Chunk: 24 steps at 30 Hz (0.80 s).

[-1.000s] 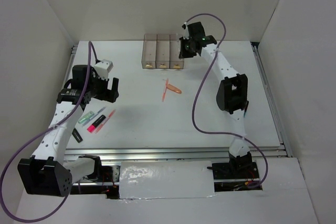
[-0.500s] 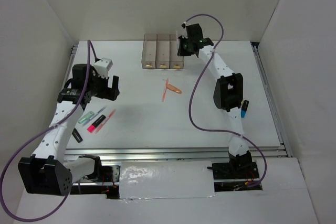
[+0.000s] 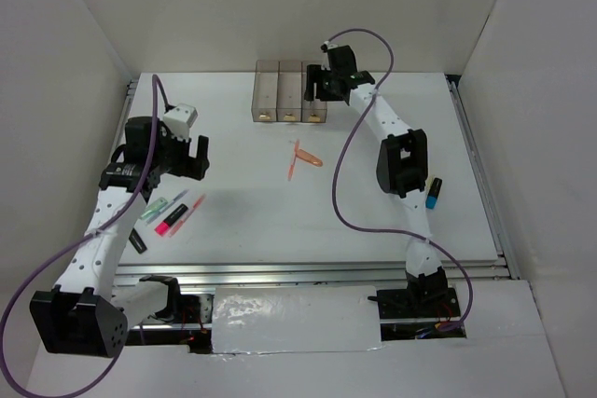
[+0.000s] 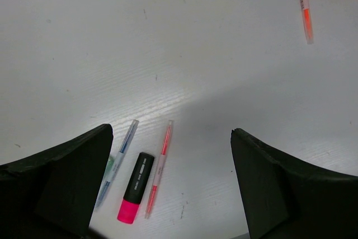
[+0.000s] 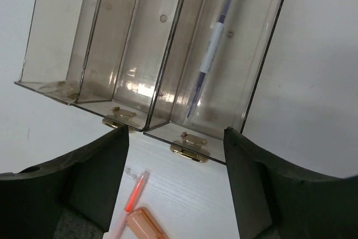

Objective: Sort the stationery into containers
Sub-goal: Place the stationery into the container, then grab a piece of stationery with the left arm

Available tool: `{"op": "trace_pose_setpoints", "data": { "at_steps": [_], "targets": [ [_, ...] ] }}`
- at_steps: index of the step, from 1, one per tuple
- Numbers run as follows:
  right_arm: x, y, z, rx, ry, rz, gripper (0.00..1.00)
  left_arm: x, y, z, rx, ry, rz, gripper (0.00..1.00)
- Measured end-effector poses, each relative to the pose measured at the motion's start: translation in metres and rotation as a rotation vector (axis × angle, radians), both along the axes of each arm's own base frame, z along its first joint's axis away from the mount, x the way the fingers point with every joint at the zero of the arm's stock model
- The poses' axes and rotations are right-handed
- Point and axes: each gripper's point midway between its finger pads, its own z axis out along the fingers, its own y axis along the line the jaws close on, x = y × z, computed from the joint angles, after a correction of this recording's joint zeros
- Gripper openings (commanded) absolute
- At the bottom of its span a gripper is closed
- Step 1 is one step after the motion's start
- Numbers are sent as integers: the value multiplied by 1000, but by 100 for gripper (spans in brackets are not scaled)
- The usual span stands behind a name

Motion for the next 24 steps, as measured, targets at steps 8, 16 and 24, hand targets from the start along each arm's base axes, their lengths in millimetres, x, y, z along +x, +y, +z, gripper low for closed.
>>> {"op": "trace_pose_setpoints", "data": {
  "at_steps": [8, 16, 24],
  "targets": [
    [-19, -2, 14, 5, 21, 8, 71, -18, 4, -13, 73, 65, -88, 81],
    [-105, -21, 110, 38, -17, 72, 61, -59, 29, -32, 223, 99, -200, 72],
    [-168, -39, 107, 7, 33, 118, 58, -105, 44, -106, 315, 320, -336, 58]
  ]
}}
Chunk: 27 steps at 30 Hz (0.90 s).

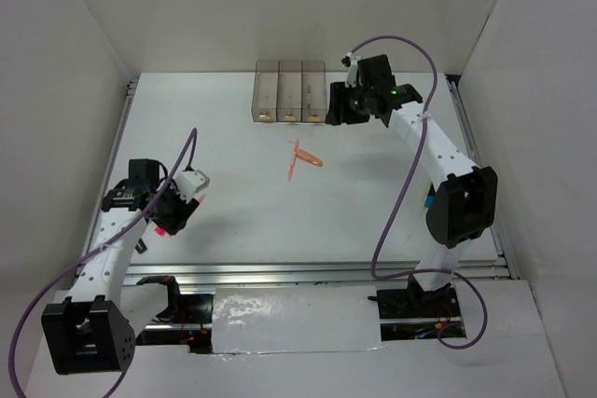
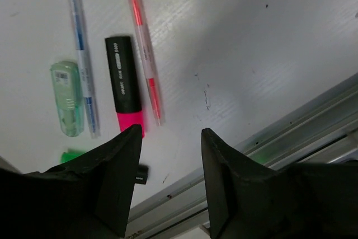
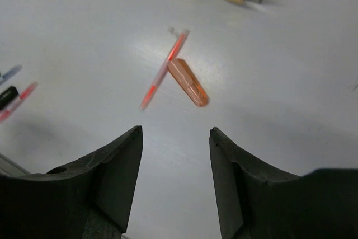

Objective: Sort the stationery into containers
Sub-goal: Grab a piece of stationery with the left arm

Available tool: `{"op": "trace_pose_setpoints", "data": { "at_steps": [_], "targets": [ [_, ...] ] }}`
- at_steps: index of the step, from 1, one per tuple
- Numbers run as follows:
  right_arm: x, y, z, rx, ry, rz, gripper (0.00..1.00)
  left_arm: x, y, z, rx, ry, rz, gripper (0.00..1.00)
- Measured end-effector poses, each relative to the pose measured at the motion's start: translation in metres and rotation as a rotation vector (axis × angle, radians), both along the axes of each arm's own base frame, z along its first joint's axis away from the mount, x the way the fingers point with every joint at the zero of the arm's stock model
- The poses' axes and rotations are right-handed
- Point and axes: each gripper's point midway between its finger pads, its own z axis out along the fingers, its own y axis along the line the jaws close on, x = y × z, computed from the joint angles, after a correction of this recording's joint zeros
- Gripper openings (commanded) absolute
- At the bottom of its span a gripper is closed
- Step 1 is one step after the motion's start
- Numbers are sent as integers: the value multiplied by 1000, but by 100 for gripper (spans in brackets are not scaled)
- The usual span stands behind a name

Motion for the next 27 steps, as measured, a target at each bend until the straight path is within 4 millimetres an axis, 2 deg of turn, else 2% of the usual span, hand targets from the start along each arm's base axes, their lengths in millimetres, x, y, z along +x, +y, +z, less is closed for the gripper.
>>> {"op": "trace_pose_setpoints", "data": {
  "at_steps": [2, 5, 13, 21, 27],
  "targets": [
    [-9, -3, -19, -21, 48, 4, 56, -8, 2, -16, 16, 52, -18, 54],
    [-20, -8, -37, -48, 104, 12, 55, -14, 6, -34, 34, 108, -21, 51],
    [-23, -6, -39, -43, 114, 30, 54, -9, 18, -56, 85, 170, -6, 49],
    [-23, -8, -38, -15, 126, 40, 53, -6, 27, -69, 99, 213, 25, 48],
    [-20, -13, -46, 3, 155, 38, 52, -6, 30, -77, 96, 239, 35, 48]
  ]
}}
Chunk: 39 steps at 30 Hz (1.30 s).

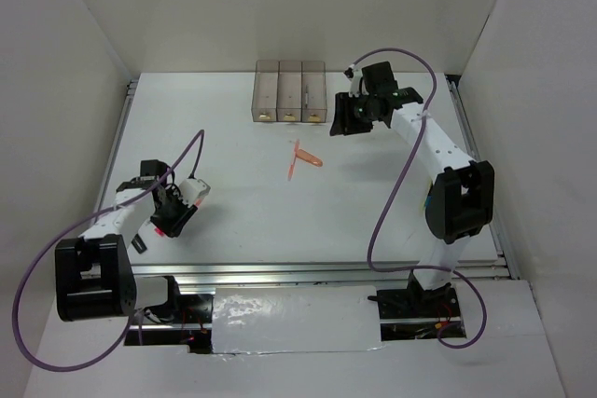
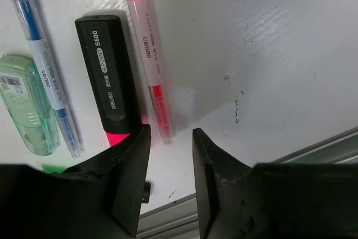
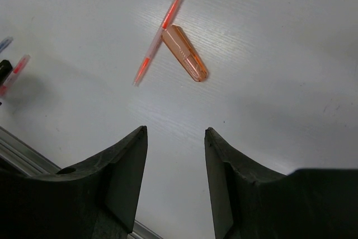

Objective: Sort the stationery into containers
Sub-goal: Grab a piece of stationery with the left arm

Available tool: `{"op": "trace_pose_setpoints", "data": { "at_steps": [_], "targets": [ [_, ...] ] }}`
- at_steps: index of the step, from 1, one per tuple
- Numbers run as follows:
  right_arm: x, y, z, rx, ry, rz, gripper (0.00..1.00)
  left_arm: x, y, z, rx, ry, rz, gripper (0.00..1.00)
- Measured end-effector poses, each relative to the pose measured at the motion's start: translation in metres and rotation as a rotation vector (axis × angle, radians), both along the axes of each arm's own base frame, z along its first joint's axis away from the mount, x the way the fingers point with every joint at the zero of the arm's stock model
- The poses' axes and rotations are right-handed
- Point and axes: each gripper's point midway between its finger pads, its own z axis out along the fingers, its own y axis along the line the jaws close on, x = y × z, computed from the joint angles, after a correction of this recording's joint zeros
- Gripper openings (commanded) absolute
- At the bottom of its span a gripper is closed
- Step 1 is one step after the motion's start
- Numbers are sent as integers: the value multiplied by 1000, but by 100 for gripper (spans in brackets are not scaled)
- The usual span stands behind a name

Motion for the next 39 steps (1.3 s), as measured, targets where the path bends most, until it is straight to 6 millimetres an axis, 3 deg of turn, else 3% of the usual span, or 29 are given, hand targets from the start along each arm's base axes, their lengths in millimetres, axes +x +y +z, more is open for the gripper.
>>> {"op": "trace_pose_setpoints", "data": {
  "at_steps": [7, 17, 30, 36, 39],
  "targets": [
    [1, 0, -6, 4, 17, 2, 51, 1, 1, -5, -2, 14, 2, 46],
    [1, 0, -6, 5, 19, 0, 51, 7, -4, -8, -2, 5, 1, 29],
    [1, -2, -6, 5, 20, -3, 50, 14, -21, -13, 18, 26, -34, 29],
    [2, -2, -6, 6, 20, -5, 50, 17, -23, -13, 40, 30, -48, 37],
    [2, -3, -7, 7, 23, -5, 50, 19, -26, -12, 33, 23, -45, 33]
  ]
}}
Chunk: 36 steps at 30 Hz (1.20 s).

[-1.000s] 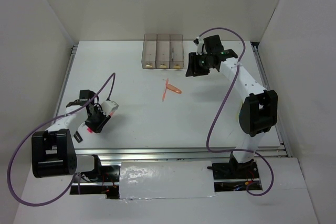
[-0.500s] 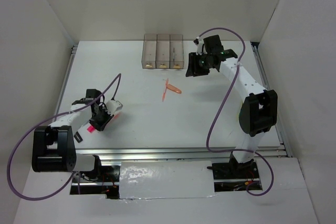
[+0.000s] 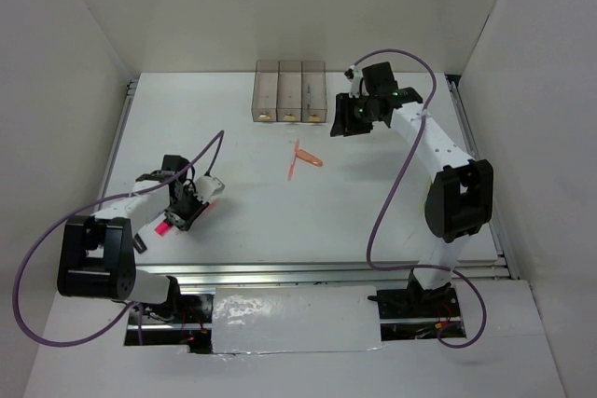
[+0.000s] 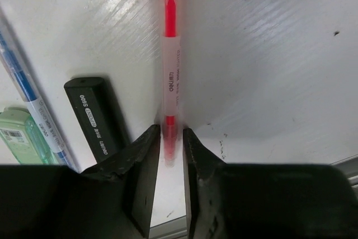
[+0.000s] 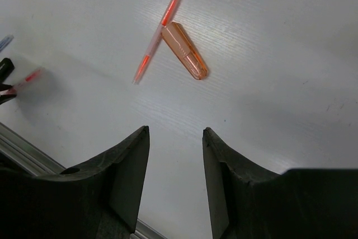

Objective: Sort the stationery into containers
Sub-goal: Grab a piece of stationery with the left arm, then place the stationery into the container

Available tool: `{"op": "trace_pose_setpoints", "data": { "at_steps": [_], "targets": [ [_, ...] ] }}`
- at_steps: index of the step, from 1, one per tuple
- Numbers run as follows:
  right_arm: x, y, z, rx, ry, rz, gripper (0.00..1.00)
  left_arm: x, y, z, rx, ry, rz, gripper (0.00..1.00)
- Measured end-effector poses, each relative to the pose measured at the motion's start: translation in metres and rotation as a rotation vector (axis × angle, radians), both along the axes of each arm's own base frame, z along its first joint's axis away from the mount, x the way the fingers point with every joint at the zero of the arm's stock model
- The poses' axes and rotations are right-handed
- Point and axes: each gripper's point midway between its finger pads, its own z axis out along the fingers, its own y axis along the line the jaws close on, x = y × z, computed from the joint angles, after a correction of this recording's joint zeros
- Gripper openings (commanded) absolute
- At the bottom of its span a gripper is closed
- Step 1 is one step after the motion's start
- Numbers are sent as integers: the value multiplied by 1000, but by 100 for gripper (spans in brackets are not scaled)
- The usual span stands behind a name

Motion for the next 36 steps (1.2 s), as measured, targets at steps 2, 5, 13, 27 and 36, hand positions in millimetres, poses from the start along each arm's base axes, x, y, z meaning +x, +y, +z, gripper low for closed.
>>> {"op": "trace_pose_setpoints", "data": {
  "at_steps": [2, 5, 13, 27, 36],
  "targets": [
    [-1, -1, 0, 2, 4, 1, 48, 0, -4, 0, -10, 0, -8, 25],
    [-1, -5, -1, 3, 13, -4, 46, 1, -14, 1, -39, 4, -23, 13],
    [5, -39, -1, 1, 29, -71, 44, 36, -67, 47, -198, -59, -46, 0],
    [-5, -104, 10, 31, 29, -214, 43, 194, -217, 243, -580, -475, 233, 0],
    [-13, -109, -2, 31, 64, -226, 42, 282, -311, 250, -737, -568, 283, 0]
  ]
}}
